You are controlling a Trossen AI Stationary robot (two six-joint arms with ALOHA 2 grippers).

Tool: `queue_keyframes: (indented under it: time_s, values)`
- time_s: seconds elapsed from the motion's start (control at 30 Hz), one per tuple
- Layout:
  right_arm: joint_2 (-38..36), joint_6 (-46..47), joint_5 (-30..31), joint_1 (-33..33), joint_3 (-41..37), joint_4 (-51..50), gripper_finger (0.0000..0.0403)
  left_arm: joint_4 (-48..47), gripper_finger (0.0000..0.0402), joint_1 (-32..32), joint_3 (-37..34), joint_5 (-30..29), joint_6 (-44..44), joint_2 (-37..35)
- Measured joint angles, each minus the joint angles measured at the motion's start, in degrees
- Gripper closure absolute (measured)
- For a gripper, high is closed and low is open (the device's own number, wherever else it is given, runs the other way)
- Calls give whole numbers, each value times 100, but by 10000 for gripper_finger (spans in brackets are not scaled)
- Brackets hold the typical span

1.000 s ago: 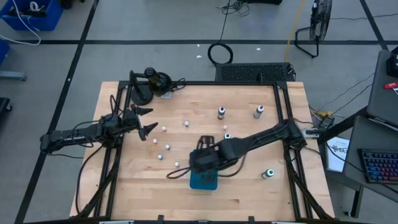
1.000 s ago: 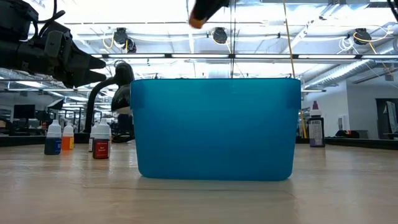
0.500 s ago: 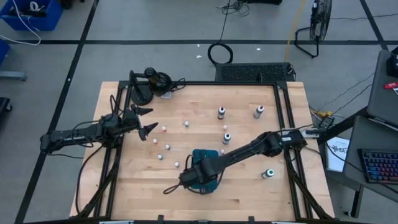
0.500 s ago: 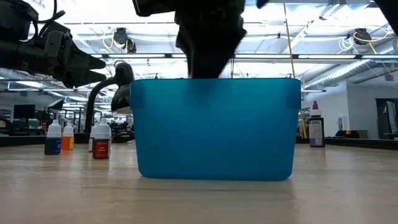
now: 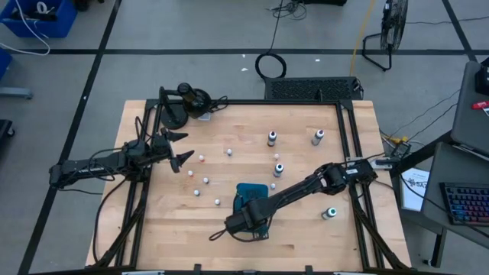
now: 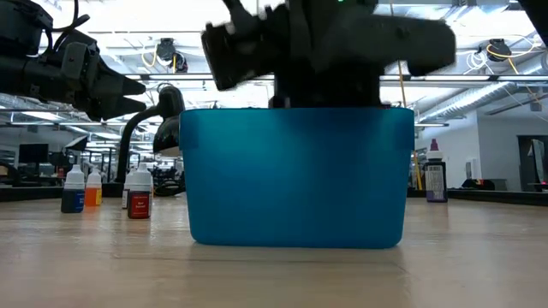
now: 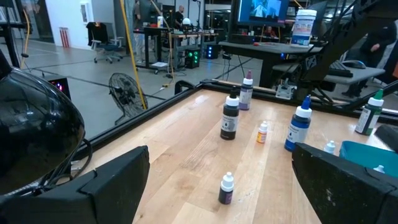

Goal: Pick & Place food coloring
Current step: Put the orange small food coloring bottle into the blue bin, then put the green small food coloring bottle into the blue bin

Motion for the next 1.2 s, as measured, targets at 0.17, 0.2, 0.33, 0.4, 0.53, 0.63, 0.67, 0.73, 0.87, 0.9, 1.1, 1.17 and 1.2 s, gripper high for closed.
queue_keyframes:
  time_s: [0.17, 0.2, 0.33, 0.4, 0.53, 0.63, 0.67, 0.73, 0.87, 0.9, 1.1, 1.17, 1.2]
  values:
    - [-6, 11, -3, 2, -135, 94, 352, 0, 11, 0, 1, 1, 0, 2]
    - [-5, 64, -3, 4, -135, 92, 349, -1, 11, 0, 1, 0, 0, 2]
    - [-7, 227, -3, 4, -135, 154, 290, -2, 11, 0, 0, 2, 0, 2]
    - [-7, 295, -2, 4, -135, 133, 260, 0, 11, 0, 1, 0, 0, 1]
    - [-20, 400, -3, 4, -135, 114, 224, 0, 11, 0, 0, 0, 0, 0]
    - [-116, 412, -3, 4, -135, 103, 213, 0, 11, 0, 0, 0, 0, 2]
    - [-167, 431, -3, 4, -135, 84, 212, 0, 11, 0, 2, 1, 0, 2]
    - [-287, 522, -3, 4, -135, 62, 212, 0, 11, 0, 1, 1, 0, 2]
    - [-634, 699, 1, 4, -135, 29, 218, 0, 11, 0, 1, 1, 0, 2]
    - [-738, 711, 3, 4, -135, 12, 220, 0, 11, 0, 2, 2, 0, 2]
    - [-1417, 712, 300, 6, -135, -306, 228, 0, 11, 0, 1, 1, 0, 0]
    - [-1619, 730, 798, 13, -135, -531, 230, 0, 11, 0, 1, 2, 0, 0]
    - [-1711, 771, 1045, 12, -160, -627, 231, 0, 11, 0, 1, 2, 0, 0]
